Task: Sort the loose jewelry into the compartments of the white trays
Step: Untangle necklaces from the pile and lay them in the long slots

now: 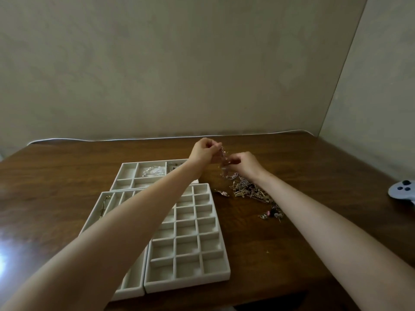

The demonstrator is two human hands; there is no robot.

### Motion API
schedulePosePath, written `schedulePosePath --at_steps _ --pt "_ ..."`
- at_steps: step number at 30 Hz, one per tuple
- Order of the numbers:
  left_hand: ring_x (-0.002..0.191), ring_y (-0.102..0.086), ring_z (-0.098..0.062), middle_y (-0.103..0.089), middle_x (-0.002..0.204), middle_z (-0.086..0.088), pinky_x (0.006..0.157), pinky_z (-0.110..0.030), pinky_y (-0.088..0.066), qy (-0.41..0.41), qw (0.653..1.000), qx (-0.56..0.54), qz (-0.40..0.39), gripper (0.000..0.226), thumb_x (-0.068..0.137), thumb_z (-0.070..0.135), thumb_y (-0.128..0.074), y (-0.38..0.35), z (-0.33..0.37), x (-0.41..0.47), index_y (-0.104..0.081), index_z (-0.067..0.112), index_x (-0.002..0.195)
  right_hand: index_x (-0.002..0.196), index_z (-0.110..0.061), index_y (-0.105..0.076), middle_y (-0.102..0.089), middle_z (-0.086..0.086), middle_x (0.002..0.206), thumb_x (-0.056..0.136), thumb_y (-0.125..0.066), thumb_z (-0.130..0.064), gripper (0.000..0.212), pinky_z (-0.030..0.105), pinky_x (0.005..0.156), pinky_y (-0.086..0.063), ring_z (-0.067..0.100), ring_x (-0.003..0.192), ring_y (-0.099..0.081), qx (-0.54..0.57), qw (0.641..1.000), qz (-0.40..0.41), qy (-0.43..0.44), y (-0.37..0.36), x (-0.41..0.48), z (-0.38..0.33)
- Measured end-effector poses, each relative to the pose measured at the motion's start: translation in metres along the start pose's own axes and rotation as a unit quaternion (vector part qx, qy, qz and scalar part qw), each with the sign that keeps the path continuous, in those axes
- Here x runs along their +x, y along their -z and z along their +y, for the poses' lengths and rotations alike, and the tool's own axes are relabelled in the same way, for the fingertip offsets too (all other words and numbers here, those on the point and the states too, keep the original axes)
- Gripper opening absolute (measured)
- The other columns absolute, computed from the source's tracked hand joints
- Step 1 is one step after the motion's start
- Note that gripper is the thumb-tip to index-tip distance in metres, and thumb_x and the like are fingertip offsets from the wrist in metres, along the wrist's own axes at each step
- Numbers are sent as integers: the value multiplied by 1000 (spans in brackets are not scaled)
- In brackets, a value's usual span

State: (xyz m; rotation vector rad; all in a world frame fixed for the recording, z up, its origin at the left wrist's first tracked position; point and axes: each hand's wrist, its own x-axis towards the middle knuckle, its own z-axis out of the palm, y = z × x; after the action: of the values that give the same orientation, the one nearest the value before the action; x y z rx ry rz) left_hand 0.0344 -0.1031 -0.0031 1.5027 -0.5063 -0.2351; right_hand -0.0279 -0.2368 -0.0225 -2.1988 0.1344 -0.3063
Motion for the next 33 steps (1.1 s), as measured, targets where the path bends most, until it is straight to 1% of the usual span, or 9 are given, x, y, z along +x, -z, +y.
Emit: schedulePosePath --at_steps 2,7,11,15,19,22,24,30,33 --pt "68 -59 -15 -58 76 -5 70 -33 -55 -7 1000 0 16 16 94 12 -52 0 3 1 -49 10 78 94 -11 -72 -70 3 82 85 -66 -9 11 13 67 -48 10 75 -64 18 999 37 12 1 -1 -2" --pt "55 -46 -8 -56 75 0 42 -13 -40 -8 998 43 35 15 95 17 -51 8 8 -2 -49 14 80 92 -12 -71 -61 4 69 91 -56 -5 16 25 60 -49 12 61 -56 170 982 87 1 13 1 -12" --pt "57 -49 -8 -60 75 0 49 -17 -42 9 991 123 -45 22 86 27 -64 19 3 -5 -54 9 95 88 -9 -69 -56 3 61 94 -51 -11 19 24 55 -48 12 53 -53 224 971 81 4 20 2 -26" --pt "62 -51 -10 -55 68 2 55 -22 -47 18 965 258 -51 14 85 23 -66 27 -4 -9 -57 13 80 93 -8 -67 -57 5 62 98 -40 -16 28 26 55 -49 16 55 -56 302 950 70 29 20 4 -46" --pt "59 -55 -12 -57 69 -4 51 -19 -49 70 993 87 28 15 91 18 -58 48 -4 -14 -55 7 81 96 -8 -65 -63 5 61 99 -28 -15 37 29 60 -49 17 58 -58 426 903 49 31 26 7 -63" --pt "65 -61 -18 -62 71 -8 59 -25 -56 110 989 -57 74 20 93 18 -55 66 -2 -17 -56 6 77 90 -4 -62 -66 8 63 97 -27 -12 37 29 60 -50 20 62 -61 479 876 44 25 28 8 -66" --pt "62 -63 -18 -63 68 -8 53 -24 -57 117 978 -138 104 22 94 20 -53 76 1 -19 -57 5 78 86 -3 -62 -67 10 65 95 -29 -10 35 29 60 -52 21 64 -62 487 872 46 17 25 9 -67" --pt "50 -65 -13 -67 58 -3 55 -25 -57 73 973 -172 138 28 96 18 -44 99 23 -32 -54 5 73 92 -3 -66 -72 11 78 96 -41 -9 26 31 70 -57 21 72 -68 405 913 41 -24 3 14 -66" --pt "57 -66 -16 -67 58 -2 56 -25 -57 33 975 -169 140 22 91 11 -41 117 34 -39 -51 7 71 100 -2 -65 -71 12 86 95 -49 -8 18 32 74 -57 21 76 -67 338 938 53 -56 -7 18 -62"
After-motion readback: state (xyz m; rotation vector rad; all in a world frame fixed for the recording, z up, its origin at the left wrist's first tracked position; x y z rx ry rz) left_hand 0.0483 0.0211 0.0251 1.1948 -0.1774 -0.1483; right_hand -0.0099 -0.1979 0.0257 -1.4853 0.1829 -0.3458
